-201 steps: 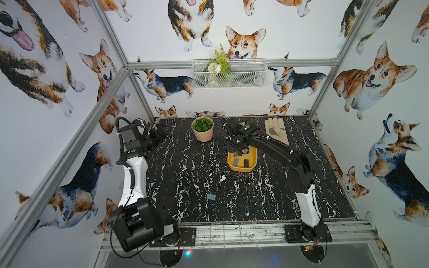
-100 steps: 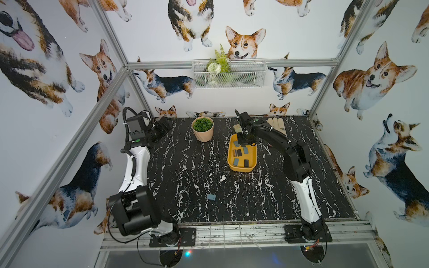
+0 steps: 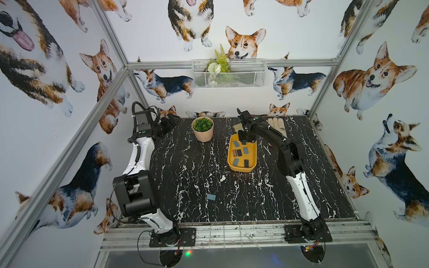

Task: Put the eraser in the storage box
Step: Place the eraser in the storage box.

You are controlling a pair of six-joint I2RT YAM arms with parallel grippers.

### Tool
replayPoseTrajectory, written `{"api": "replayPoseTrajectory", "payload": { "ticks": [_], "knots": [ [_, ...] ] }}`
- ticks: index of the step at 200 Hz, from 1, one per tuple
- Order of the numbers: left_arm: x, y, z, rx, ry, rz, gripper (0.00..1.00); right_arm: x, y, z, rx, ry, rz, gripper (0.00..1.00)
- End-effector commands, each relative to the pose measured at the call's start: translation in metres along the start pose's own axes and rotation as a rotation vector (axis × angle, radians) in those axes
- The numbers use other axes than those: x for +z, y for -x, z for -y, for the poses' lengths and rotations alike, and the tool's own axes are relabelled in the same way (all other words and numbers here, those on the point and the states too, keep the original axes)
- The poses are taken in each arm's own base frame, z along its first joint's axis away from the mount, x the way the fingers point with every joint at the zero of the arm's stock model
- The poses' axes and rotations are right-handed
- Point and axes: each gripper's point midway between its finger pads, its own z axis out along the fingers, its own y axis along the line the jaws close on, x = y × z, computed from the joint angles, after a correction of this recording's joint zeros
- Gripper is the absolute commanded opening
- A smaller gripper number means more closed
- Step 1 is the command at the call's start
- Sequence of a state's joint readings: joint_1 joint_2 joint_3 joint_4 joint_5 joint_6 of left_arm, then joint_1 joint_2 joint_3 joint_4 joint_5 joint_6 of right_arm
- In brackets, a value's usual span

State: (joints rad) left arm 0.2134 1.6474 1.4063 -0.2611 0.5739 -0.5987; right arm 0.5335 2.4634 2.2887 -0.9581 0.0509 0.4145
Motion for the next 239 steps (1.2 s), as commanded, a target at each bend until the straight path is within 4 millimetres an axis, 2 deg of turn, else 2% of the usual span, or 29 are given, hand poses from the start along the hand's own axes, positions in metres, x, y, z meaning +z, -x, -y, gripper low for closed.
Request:
{"api": "replayPoseTrajectory", "payload": {
  "ticks": [1, 8, 68, 112, 184, 196, 213, 239],
  "knots": [
    [-0.001, 0.008, 0.008, 0.031, -0.018, 0.019, 1.00, 0.005, -0.006, 0.003, -0.018, -0.011, -0.036, 0.23],
    [0.007, 0.005, -0.001, 0.019, -0.005, 0.003, 1.00, 0.006, -0.006, 0.002, -0.018, -0.010, -0.039, 0.23],
    [0.019, 0.004, -0.005, 0.008, -0.005, -0.012, 1.00, 0.017, 0.000, 0.003, -0.018, -0.014, -0.042, 0.24],
    [0.021, 0.006, -0.006, 0.009, -0.006, -0.011, 1.00, 0.017, 0.000, 0.005, -0.025, -0.022, -0.048, 0.30],
    [0.026, 0.005, -0.009, 0.006, -0.006, -0.020, 0.99, 0.024, -0.006, 0.005, -0.023, -0.024, -0.075, 0.33],
    [0.026, 0.004, -0.010, 0.006, -0.005, -0.023, 1.00, 0.025, -0.007, 0.005, -0.022, -0.021, -0.077, 0.35],
    [0.027, 0.004, -0.010, 0.005, -0.005, -0.024, 1.00, 0.025, -0.008, 0.004, -0.021, -0.017, -0.081, 0.45],
    [0.026, 0.004, -0.010, 0.004, -0.004, -0.024, 1.00, 0.023, -0.006, 0.003, -0.023, -0.011, -0.078, 0.51]
  ]
}}
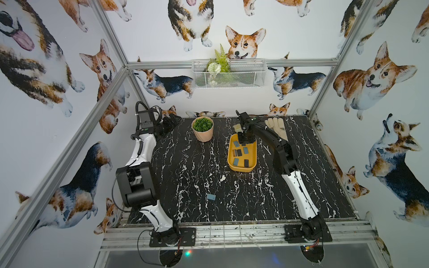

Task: Put the eraser in the storage box
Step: Place the eraser in the storage box, then pick up the eraser from the center of the board.

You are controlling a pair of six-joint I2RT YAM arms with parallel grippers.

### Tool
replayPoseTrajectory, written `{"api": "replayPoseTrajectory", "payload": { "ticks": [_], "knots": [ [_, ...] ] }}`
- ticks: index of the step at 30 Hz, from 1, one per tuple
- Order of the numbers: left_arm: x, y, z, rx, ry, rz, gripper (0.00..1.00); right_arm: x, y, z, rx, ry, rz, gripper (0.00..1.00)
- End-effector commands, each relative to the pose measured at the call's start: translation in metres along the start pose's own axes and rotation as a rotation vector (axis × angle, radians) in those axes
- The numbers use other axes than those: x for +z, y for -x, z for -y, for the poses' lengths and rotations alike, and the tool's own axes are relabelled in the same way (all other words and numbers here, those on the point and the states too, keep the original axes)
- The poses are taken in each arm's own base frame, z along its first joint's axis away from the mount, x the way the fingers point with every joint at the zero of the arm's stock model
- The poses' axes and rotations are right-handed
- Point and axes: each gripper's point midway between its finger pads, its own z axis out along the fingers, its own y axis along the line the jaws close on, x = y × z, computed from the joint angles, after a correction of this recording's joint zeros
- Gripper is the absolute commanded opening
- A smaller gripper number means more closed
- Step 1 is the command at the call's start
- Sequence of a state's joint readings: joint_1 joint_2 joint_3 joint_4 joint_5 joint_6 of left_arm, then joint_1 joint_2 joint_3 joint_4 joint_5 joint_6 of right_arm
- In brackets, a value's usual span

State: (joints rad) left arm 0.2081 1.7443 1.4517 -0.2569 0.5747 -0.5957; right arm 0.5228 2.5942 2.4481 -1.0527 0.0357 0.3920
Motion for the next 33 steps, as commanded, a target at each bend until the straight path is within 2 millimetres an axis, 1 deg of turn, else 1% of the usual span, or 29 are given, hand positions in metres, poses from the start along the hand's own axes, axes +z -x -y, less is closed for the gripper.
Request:
{"api": "replayPoseTrajectory", "payload": {
  "ticks": [1, 6, 9, 11, 12, 13, 14, 16, 17, 20, 21, 22, 23, 25, 26, 28, 30, 33],
  "knots": [
    [0.000, 0.004, 0.007, 0.025, -0.022, 0.013, 1.00, -0.003, -0.002, -0.001, -0.007, 0.004, -0.011, 0.51],
    [0.000, 0.004, 0.006, 0.024, -0.021, 0.012, 1.00, -0.014, 0.004, -0.005, -0.009, 0.023, 0.025, 0.54],
    [-0.001, 0.003, 0.006, 0.022, -0.020, 0.012, 1.00, -0.017, 0.005, -0.004, -0.007, 0.019, 0.027, 0.54],
    [-0.002, 0.003, 0.007, 0.023, -0.021, 0.012, 1.00, -0.025, 0.007, -0.006, -0.011, 0.022, 0.042, 0.55],
    [-0.003, 0.003, 0.008, 0.024, -0.022, 0.013, 1.00, -0.033, 0.007, -0.008, -0.020, 0.028, 0.055, 0.56],
    [-0.003, 0.003, 0.008, 0.025, -0.022, 0.014, 1.00, -0.037, 0.007, -0.009, -0.028, 0.028, 0.062, 0.56],
    [-0.005, 0.004, 0.010, 0.027, -0.024, 0.017, 1.00, -0.047, 0.006, -0.013, -0.049, 0.026, 0.078, 0.57],
    [-0.009, 0.004, 0.013, 0.033, -0.024, 0.022, 0.99, -0.064, -0.001, -0.022, -0.094, 0.036, 0.095, 0.59],
    [-0.012, 0.005, 0.014, 0.035, -0.023, 0.028, 0.99, -0.078, -0.010, -0.032, -0.133, 0.057, 0.113, 0.60],
    [-0.019, 0.005, 0.019, 0.042, -0.026, 0.039, 1.00, -0.106, -0.039, -0.057, -0.219, 0.108, 0.154, 0.62],
    [-0.023, 0.005, 0.021, 0.043, -0.023, 0.043, 1.00, -0.113, -0.055, -0.068, -0.256, 0.127, 0.153, 0.62],
    [-0.022, 0.003, 0.018, 0.038, -0.016, 0.039, 1.00, -0.120, -0.072, -0.078, -0.293, 0.154, 0.144, 0.67],
    [-0.034, 0.005, 0.027, 0.052, -0.027, 0.060, 0.99, -0.132, -0.086, -0.087, -0.324, 0.179, 0.151, 0.67],
    [-0.043, 0.004, 0.030, 0.055, -0.019, 0.075, 1.00, -0.146, -0.118, -0.103, -0.404, 0.213, 0.142, 0.68],
    [-0.049, 0.002, 0.031, 0.055, -0.012, 0.082, 1.00, -0.156, -0.143, -0.115, -0.475, 0.233, 0.133, 0.68],
    [-0.058, -0.001, 0.028, 0.041, 0.017, 0.086, 1.00, -0.162, -0.181, -0.129, -0.585, 0.245, 0.110, 0.69],
    [-0.066, -0.007, 0.024, 0.022, 0.031, 0.084, 1.00, -0.163, -0.218, -0.143, -0.687, 0.269, 0.084, 0.69],
    [-0.081, -0.014, 0.018, -0.004, 0.053, 0.104, 1.00, -0.155, -0.259, -0.163, -0.768, 0.319, 0.048, 0.69]
  ]
}}
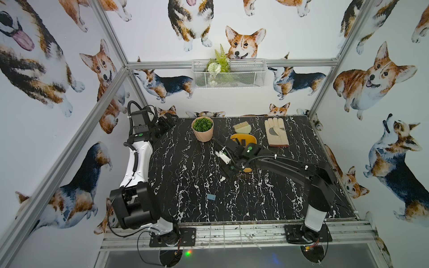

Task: Put the eraser in the storage box
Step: Pick up the eraser from the center of the board.

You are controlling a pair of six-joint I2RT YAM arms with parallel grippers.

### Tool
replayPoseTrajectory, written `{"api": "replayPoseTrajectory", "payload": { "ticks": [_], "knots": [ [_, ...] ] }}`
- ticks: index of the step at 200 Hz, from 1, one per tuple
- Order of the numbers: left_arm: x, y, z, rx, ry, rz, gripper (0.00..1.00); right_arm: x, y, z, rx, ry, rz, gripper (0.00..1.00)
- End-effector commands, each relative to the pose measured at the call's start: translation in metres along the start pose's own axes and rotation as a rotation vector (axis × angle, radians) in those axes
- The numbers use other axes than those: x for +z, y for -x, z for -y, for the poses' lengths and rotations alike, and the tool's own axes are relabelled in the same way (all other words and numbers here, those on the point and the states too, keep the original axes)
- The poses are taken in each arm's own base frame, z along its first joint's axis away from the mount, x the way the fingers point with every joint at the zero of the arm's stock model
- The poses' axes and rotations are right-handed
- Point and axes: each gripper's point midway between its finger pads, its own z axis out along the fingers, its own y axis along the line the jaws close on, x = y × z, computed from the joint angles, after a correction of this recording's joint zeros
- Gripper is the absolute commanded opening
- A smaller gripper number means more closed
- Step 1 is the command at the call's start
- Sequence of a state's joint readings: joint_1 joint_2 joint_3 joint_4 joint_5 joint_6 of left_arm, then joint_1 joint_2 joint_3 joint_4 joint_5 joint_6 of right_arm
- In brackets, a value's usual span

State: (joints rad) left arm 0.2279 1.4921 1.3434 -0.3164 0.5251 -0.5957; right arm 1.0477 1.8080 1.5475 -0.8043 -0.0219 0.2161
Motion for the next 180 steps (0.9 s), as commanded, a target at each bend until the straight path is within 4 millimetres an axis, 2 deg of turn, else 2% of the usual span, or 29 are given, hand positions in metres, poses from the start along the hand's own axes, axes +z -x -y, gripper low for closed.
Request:
{"api": "replayPoseTrajectory", "payload": {
  "ticks": [1, 20, 69, 104, 149, 180],
  "knots": [
    [-0.018, -0.012, -0.014, -0.044, 0.055, 0.005, 1.00, 0.014, -0.018, -0.042, -0.111, 0.078, -0.009, 0.69],
    [-0.031, -0.018, -0.021, -0.061, 0.068, 0.015, 1.00, 0.025, -0.023, -0.062, -0.156, 0.114, -0.014, 0.69],
    [-0.051, -0.026, -0.030, -0.086, 0.073, 0.027, 1.00, 0.060, -0.027, -0.088, -0.228, 0.136, -0.095, 0.68],
    [-0.061, -0.026, -0.036, -0.087, 0.085, 0.034, 1.00, 0.077, -0.031, -0.091, -0.230, 0.131, -0.131, 0.68],
    [-0.068, -0.027, -0.044, -0.102, 0.090, 0.045, 1.00, 0.091, -0.042, -0.098, -0.273, 0.102, -0.174, 0.66],
    [-0.068, -0.027, -0.048, -0.106, 0.095, 0.047, 1.00, 0.097, -0.039, -0.096, -0.264, 0.086, -0.167, 0.65]
  ]
}}
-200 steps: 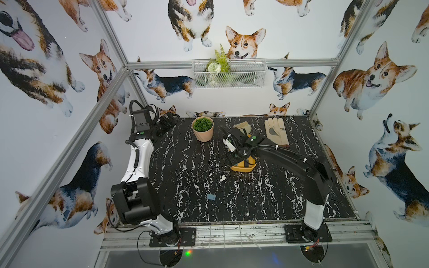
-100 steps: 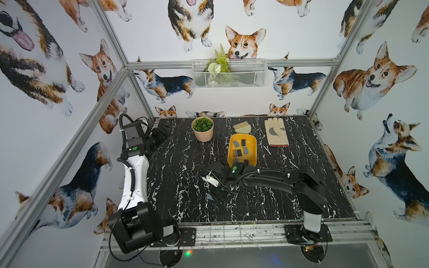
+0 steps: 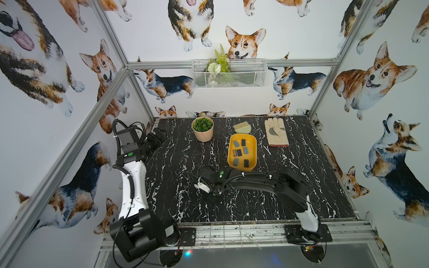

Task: Put the eraser in the storage box
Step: Pick up the eraser from the center of the board.

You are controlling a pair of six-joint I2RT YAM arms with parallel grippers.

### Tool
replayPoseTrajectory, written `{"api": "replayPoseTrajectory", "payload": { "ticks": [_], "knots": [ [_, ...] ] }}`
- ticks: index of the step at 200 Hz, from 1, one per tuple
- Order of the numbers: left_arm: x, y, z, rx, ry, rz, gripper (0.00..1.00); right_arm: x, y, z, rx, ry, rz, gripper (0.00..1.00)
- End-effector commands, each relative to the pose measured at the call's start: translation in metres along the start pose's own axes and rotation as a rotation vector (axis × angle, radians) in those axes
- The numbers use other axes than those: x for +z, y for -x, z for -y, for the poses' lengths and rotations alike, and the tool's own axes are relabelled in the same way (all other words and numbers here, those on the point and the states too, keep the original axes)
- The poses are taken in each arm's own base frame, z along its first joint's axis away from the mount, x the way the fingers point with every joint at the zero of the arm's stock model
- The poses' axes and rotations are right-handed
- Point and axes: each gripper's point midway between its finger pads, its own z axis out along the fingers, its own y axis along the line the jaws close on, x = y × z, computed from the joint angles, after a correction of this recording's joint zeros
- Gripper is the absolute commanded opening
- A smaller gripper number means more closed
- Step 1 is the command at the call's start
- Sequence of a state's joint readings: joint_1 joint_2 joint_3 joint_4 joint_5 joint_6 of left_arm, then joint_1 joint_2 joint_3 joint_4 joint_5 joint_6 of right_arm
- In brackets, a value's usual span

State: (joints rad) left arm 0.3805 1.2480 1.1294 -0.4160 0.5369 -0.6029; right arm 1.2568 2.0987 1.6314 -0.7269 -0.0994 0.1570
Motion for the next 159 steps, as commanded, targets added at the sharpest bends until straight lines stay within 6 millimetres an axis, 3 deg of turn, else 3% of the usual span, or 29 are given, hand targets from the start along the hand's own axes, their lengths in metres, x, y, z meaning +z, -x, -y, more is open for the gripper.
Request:
{"api": "replayPoseTrajectory", "payload": {
  "ticks": [1, 51, 116, 159],
  "knots": [
    [-0.002, -0.001, 0.000, 0.008, -0.009, -0.003, 1.00, 0.003, 0.000, 0.006, -0.013, -0.038, -0.008, 0.65],
    [-0.002, 0.002, -0.015, -0.010, 0.021, 0.011, 0.99, 0.013, 0.000, 0.012, -0.018, -0.067, -0.019, 0.64],
    [-0.001, 0.003, -0.018, -0.019, 0.020, 0.012, 1.00, 0.023, 0.000, 0.015, -0.021, -0.071, -0.037, 0.64],
    [-0.001, 0.004, -0.019, -0.019, 0.021, 0.015, 0.99, 0.025, 0.002, 0.020, -0.024, -0.090, -0.039, 0.51]
  ]
}}
